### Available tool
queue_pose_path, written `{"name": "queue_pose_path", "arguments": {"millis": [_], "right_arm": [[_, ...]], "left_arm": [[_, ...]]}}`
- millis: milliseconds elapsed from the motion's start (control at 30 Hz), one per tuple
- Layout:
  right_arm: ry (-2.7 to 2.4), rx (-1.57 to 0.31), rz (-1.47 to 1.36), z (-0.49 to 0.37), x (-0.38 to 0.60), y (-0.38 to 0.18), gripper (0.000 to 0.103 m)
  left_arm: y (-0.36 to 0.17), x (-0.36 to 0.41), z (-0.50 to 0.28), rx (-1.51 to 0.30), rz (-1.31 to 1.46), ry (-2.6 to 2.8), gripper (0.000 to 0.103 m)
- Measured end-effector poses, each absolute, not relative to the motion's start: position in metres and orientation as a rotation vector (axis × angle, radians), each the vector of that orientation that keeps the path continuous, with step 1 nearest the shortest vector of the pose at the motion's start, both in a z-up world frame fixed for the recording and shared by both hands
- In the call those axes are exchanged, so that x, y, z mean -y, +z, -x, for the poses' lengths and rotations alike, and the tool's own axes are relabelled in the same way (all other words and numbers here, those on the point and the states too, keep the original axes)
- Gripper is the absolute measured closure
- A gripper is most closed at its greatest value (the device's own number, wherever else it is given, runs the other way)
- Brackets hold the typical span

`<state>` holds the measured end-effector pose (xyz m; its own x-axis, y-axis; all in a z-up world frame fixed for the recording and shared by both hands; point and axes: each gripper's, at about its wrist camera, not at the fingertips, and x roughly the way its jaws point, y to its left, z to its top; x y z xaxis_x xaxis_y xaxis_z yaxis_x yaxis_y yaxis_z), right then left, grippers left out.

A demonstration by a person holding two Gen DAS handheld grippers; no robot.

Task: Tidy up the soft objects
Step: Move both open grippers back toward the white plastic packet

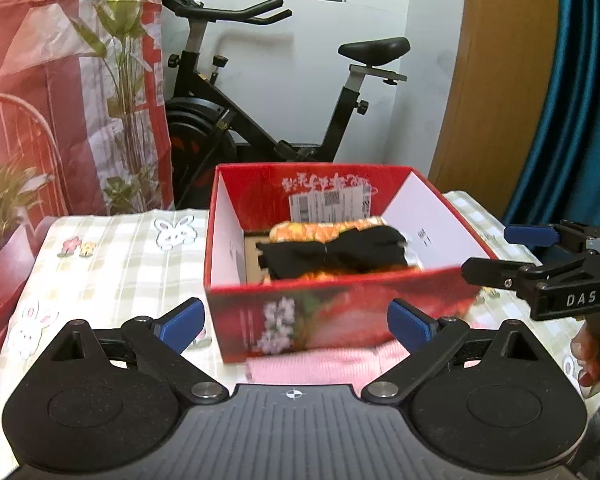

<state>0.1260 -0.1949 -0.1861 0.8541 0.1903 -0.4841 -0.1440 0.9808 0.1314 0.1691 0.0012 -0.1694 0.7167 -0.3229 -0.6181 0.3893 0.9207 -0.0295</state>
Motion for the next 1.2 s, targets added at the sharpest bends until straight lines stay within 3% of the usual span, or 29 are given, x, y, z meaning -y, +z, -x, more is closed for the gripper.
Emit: {"name": "queue_pose_path", "arguments": {"millis": [600, 933, 1200], "right_arm": [[0.127, -0.543, -0.116, -0.013, 0.191, -0.241, 0.001], [0.116, -0.585, -0.084, 0.006, 0.198, -0.252, 0.001], [0.161, -0.652, -0.063, 0.001, 0.187, -0.268, 0.005]], "left_arm": [[-0.220, -0.033, -0.099, -0.761, -0.010, -0.346, 0.004], [-0.243, -0.040, -0.082, -0.813, 0.027, -0.340, 0.005], [-0.257, -0.037, -0.085, -0.850, 0.048, -0.363, 0.013]]}}
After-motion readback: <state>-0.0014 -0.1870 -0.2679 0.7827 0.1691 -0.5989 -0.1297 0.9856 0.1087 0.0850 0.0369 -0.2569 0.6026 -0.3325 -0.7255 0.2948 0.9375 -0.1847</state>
